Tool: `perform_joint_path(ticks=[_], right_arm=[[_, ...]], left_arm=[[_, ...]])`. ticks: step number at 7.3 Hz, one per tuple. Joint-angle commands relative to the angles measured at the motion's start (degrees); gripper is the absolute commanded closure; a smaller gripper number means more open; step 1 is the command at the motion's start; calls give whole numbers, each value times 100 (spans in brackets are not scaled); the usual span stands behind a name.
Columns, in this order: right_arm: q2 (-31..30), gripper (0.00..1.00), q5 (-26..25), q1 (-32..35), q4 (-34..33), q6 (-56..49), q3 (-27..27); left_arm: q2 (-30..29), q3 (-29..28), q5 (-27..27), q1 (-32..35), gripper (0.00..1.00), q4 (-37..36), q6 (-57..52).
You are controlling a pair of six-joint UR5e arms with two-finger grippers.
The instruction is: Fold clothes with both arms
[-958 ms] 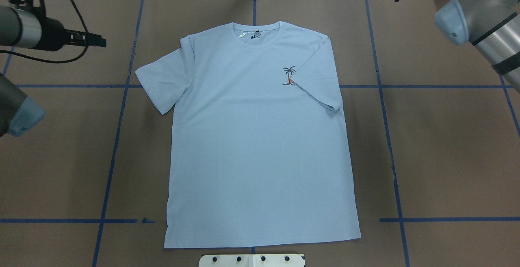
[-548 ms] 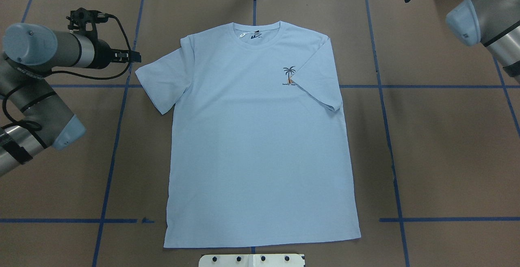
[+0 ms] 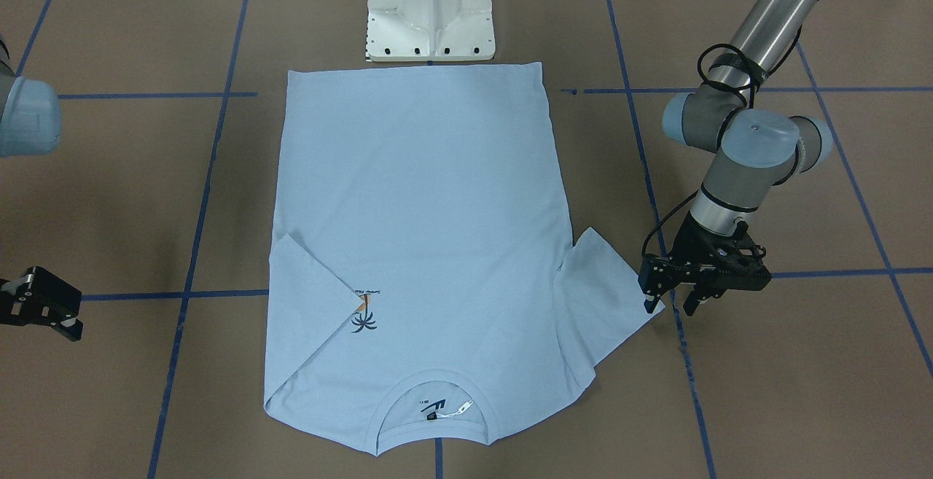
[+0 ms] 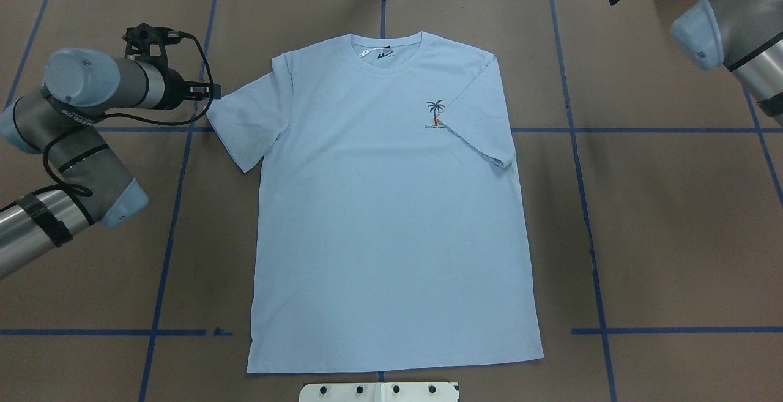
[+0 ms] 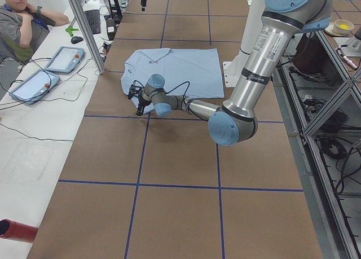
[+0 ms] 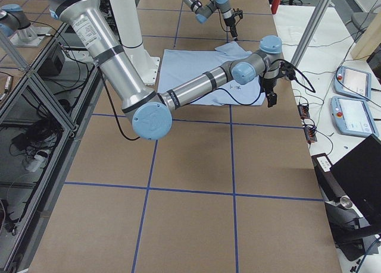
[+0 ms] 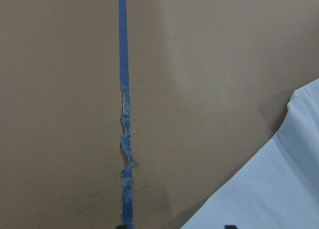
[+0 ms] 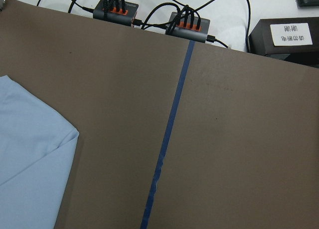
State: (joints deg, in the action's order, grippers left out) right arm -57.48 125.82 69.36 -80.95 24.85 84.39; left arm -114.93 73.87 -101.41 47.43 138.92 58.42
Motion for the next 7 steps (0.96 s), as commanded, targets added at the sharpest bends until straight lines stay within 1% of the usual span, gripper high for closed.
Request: perform_joint_path(ticks=[1, 3, 4, 5, 6, 7], right_arm=[[-9, 0, -4, 7, 0, -7, -1], [-9, 0, -4, 7, 0, -7, -1], [-9, 0, -4, 7, 0, 2, -1], [-18, 0, -4, 7, 9, 2, -1], [-18, 0, 4, 7, 9, 2, -1], [-18, 0, -4, 7, 9, 2, 8]], left_arm=[[-38, -92, 25, -180, 34, 3, -6], [-38, -92, 25, -251, 40, -5, -6], [-30, -92, 25, -252, 50, -23, -6], [-30, -92, 16, -252, 81, -23, -32], [-38, -58, 16, -252, 100, -32, -59], [-38, -31, 25, -252, 100, -41, -59]])
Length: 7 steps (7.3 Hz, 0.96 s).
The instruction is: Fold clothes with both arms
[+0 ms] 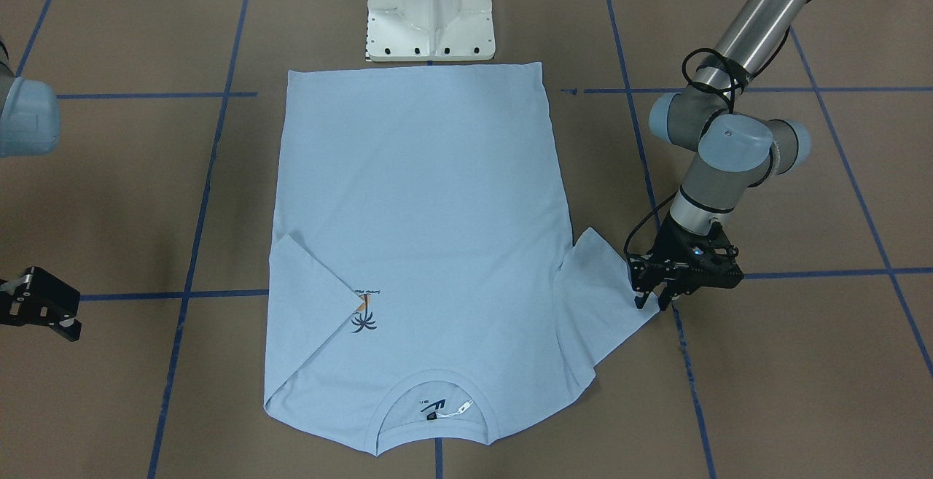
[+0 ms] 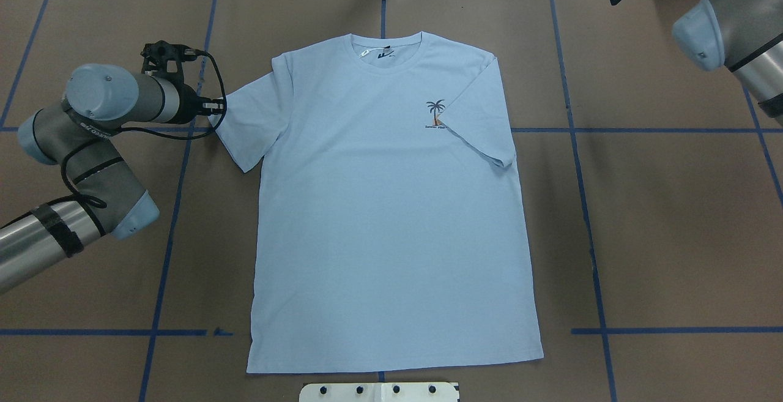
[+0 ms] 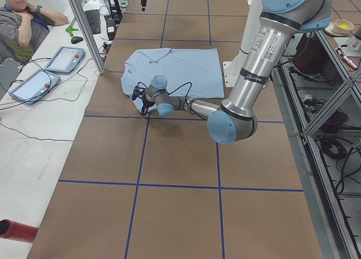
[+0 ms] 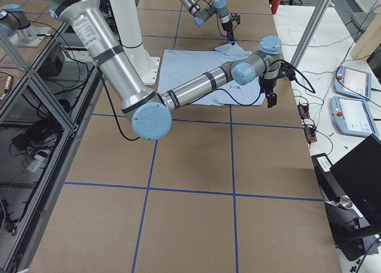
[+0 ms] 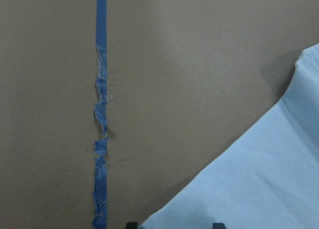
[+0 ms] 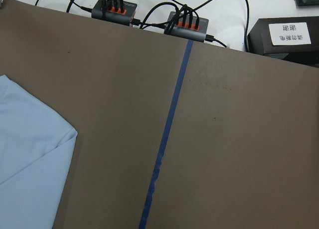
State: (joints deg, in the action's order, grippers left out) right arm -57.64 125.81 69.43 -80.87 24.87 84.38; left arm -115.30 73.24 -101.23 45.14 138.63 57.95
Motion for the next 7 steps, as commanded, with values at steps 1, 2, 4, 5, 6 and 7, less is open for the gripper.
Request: perform_joint_path(ticks=[1, 2, 4, 5, 6, 7], right_arm=[[-2, 0, 5, 0, 1, 9, 8], [-2, 0, -3, 0, 1, 9, 8], [-2, 0, -4, -9, 10, 35, 17], [-2, 0, -4, -9, 10, 53, 17], [-19, 0, -4, -9, 10, 62, 25], [-28, 0, -4, -9, 19, 62, 25]], left_arm=[[-10, 102, 7, -23, 100, -29, -12], [-10, 164, 7, -23, 100, -46, -12], [-246, 322, -2, -32, 100, -308, 58], [-509, 601, -2, -41, 100, -1015, 180], [-737, 908, -2, -154, 100, -1805, 433], [-1096, 912, 15, -303, 100, -2309, 732]])
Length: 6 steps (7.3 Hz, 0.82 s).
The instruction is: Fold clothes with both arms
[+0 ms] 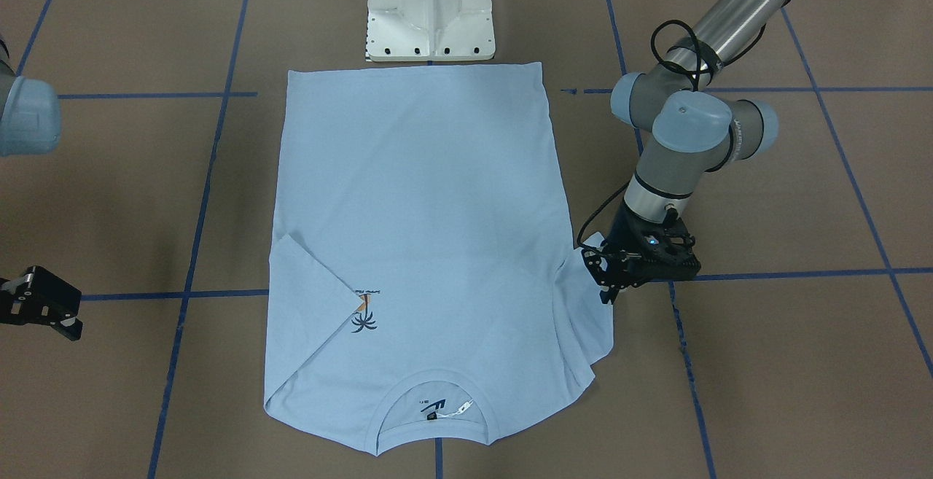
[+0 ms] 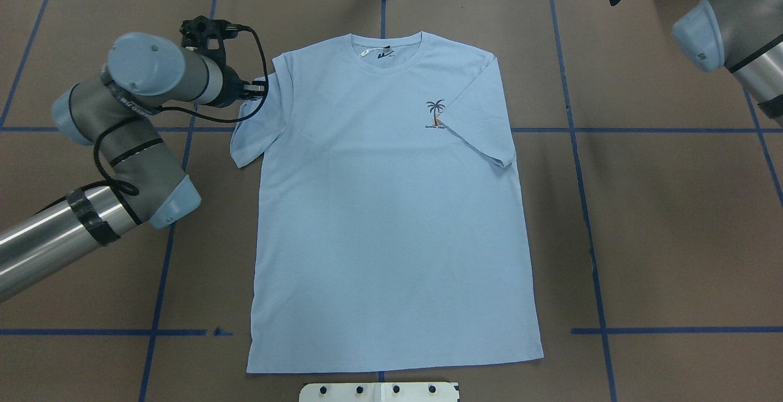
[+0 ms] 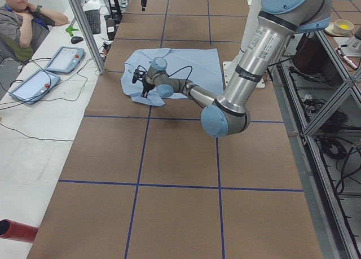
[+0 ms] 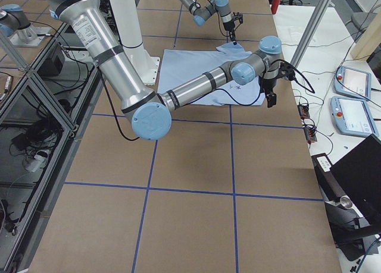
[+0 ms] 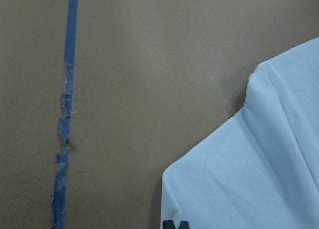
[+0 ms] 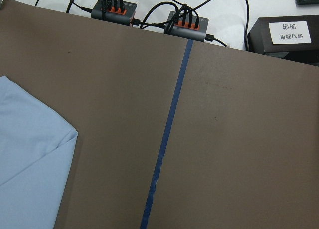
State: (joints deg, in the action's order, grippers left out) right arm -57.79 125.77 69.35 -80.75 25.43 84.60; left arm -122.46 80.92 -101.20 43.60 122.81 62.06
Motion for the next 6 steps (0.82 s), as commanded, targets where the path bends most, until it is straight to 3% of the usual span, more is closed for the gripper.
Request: perform_joint_path(ticks=[1, 4, 6], right_arm=[[-21, 0, 0, -1, 7, 6, 3], [-39, 0, -9, -9, 16, 15, 3], [-39, 0, -9, -9, 16, 24, 3]], left_arm=[[-715, 82, 160, -341, 100, -1089, 533], [-1480, -864, 382, -501, 100, -1154, 895], [-1535, -912, 399, -571, 100, -1145, 904]])
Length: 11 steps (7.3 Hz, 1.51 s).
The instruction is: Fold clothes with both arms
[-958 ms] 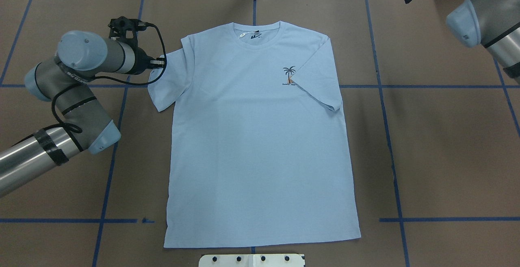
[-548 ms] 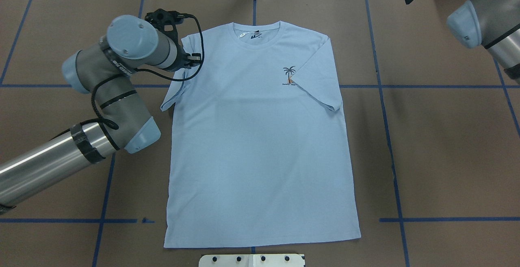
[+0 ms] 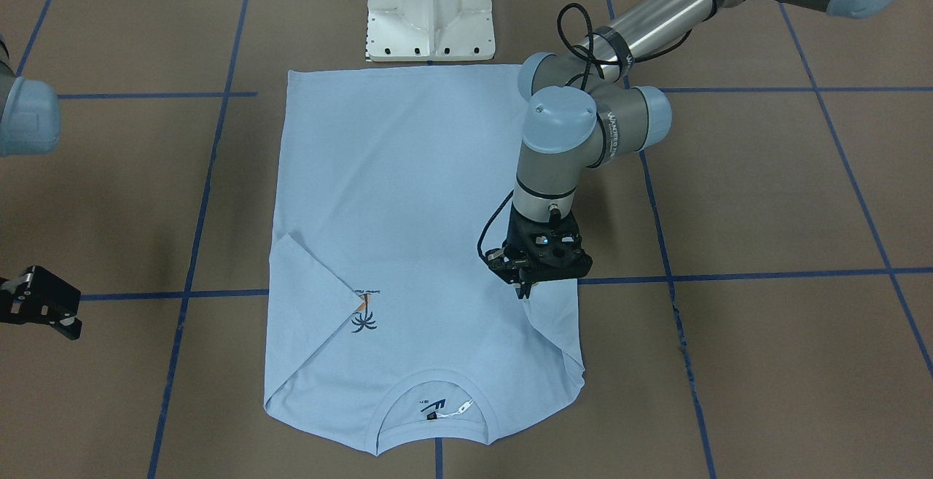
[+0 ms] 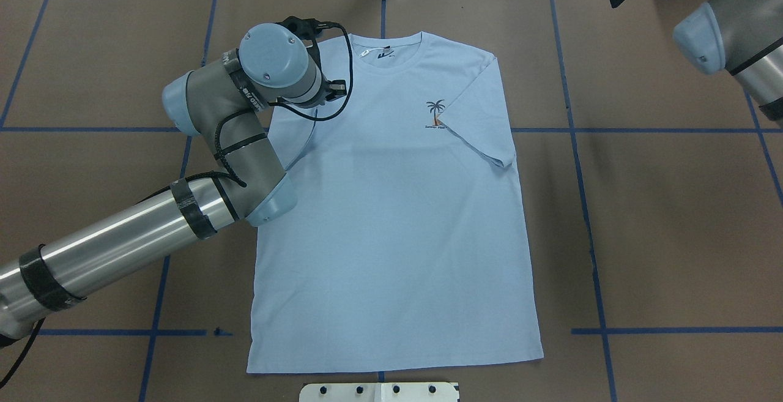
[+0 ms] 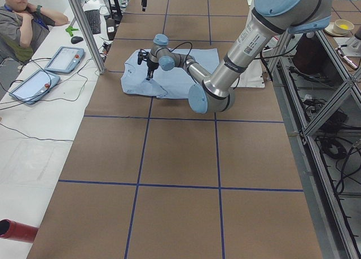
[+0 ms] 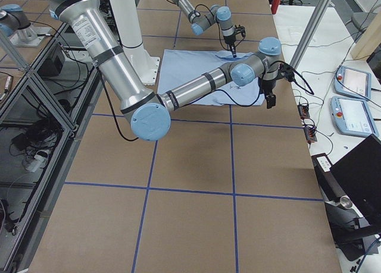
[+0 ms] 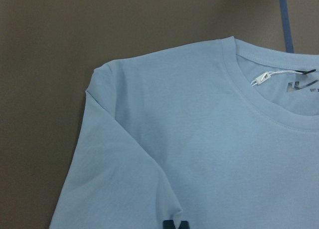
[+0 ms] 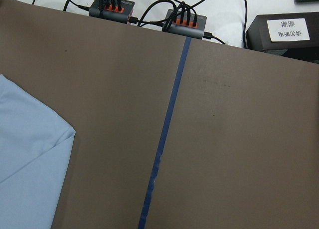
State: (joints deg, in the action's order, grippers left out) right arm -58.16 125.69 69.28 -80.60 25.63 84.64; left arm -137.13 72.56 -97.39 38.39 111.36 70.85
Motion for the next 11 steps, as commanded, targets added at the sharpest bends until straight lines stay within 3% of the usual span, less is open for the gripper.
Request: perform_joint_path(ticks=[1, 2, 4, 5, 6, 8, 10, 11], right_arm=[[-2, 0, 0, -10, 9, 3, 0], [-2, 0, 0, -71, 18, 12, 9], [-290, 0, 18, -412, 18, 186, 436], [-510, 0, -17, -658, 18, 988, 936], [-851, 0, -383, -1087, 18, 1727, 1637], [-1738, 0, -1507, -2342, 18, 3431, 3052], [-2670, 2, -2613, -3756, 96, 5039, 4275], [-3100, 3, -3515, -4721, 480, 5979, 4533]], left_arm=[[-51, -67, 79, -77, 85, 26, -1], [19, -15, 88, -77, 1, 69, -227], [325, 737, -69, -60, 0, 0, -596], [841, 1438, -348, -51, 0, -9, -816], [1307, 2176, -395, -68, 0, -18, -827], [1784, 3023, -404, -313, 0, -97, -749], [2766, 4006, -281, -813, 0, -45, -154], [3206, 4403, 250, -1346, 0, -27, -29]])
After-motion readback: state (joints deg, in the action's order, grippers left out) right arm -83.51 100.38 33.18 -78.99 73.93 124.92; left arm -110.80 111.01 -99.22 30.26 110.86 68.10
